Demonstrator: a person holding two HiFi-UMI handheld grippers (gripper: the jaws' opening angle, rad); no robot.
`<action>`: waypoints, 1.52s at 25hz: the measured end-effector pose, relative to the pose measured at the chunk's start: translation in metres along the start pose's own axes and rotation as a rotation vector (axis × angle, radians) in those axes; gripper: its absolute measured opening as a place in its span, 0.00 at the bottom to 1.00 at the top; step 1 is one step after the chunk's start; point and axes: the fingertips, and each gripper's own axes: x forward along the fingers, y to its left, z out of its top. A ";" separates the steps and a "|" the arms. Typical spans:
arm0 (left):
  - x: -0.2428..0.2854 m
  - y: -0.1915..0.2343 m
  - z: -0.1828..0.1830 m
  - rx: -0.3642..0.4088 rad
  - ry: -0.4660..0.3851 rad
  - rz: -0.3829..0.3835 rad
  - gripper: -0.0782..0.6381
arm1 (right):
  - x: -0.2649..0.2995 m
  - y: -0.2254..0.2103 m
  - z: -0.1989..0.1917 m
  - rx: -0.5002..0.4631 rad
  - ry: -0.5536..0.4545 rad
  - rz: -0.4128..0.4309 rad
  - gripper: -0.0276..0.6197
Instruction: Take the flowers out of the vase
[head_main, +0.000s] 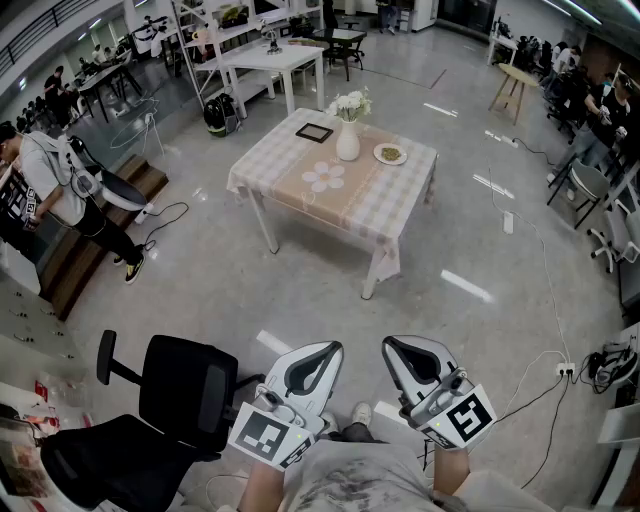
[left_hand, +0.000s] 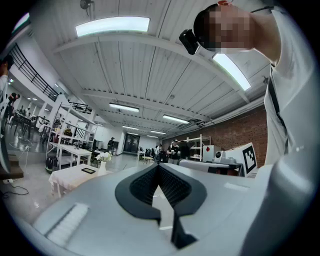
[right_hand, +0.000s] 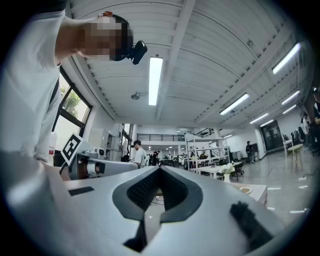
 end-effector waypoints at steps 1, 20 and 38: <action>0.002 0.001 0.001 0.001 0.000 0.002 0.12 | 0.001 -0.002 0.001 0.001 -0.001 0.001 0.06; 0.039 -0.002 0.004 0.038 0.006 0.029 0.12 | 0.001 -0.032 -0.001 -0.041 0.008 0.020 0.06; 0.067 -0.006 -0.004 0.042 0.009 0.056 0.12 | -0.001 -0.066 -0.005 -0.020 0.008 0.041 0.06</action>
